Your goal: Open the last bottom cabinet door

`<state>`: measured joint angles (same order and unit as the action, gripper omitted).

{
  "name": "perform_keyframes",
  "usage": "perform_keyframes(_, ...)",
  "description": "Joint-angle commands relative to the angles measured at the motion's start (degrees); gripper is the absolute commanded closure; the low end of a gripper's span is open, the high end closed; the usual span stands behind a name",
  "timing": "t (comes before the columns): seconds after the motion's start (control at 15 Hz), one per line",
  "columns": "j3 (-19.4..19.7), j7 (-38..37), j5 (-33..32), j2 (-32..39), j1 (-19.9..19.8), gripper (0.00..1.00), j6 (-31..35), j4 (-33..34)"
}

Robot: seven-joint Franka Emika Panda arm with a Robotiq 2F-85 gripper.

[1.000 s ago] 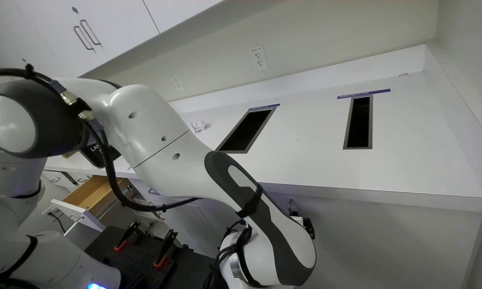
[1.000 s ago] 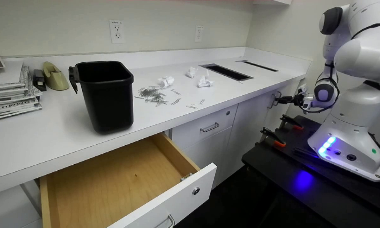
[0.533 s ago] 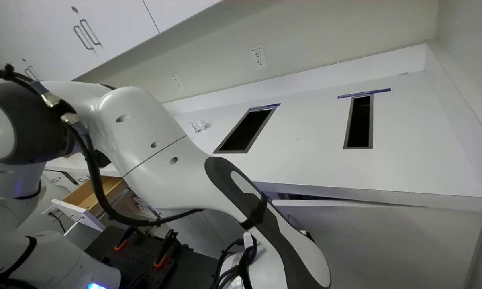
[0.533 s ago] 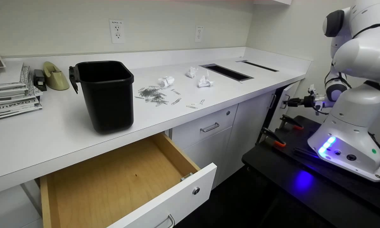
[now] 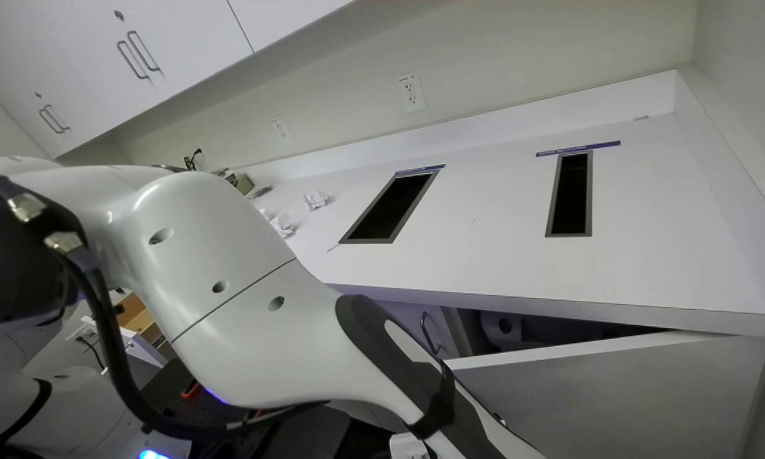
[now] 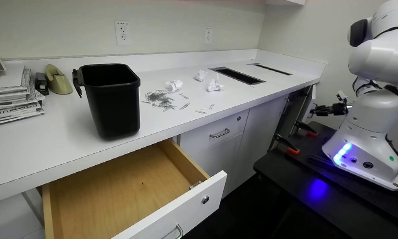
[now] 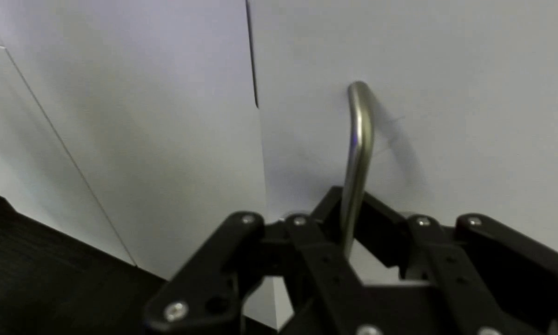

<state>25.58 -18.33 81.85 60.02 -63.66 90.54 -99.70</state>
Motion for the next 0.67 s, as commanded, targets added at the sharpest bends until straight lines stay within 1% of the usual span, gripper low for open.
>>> perform_keyframes(0.0, -0.1, -0.9, -0.6, 4.2, -5.1, 0.97, 2.4, 11.6)
perform_keyframes(0.4, -1.5, -1.4, -6.2, 5.6, -11.8, 0.97, 3.9, 19.3)
perform_keyframes(0.47, -1.9, -1.6, -7.1, 5.8, -12.7, 0.65, 4.3, 20.3)
perform_keyframes(0.53, -2.2, -1.6, -8.2, 5.8, -13.3, 0.63, 5.0, 21.1)
perform_keyframes(0.6, -2.7, -1.5, -8.9, 6.0, -13.7, 0.58, 6.7, 22.3)
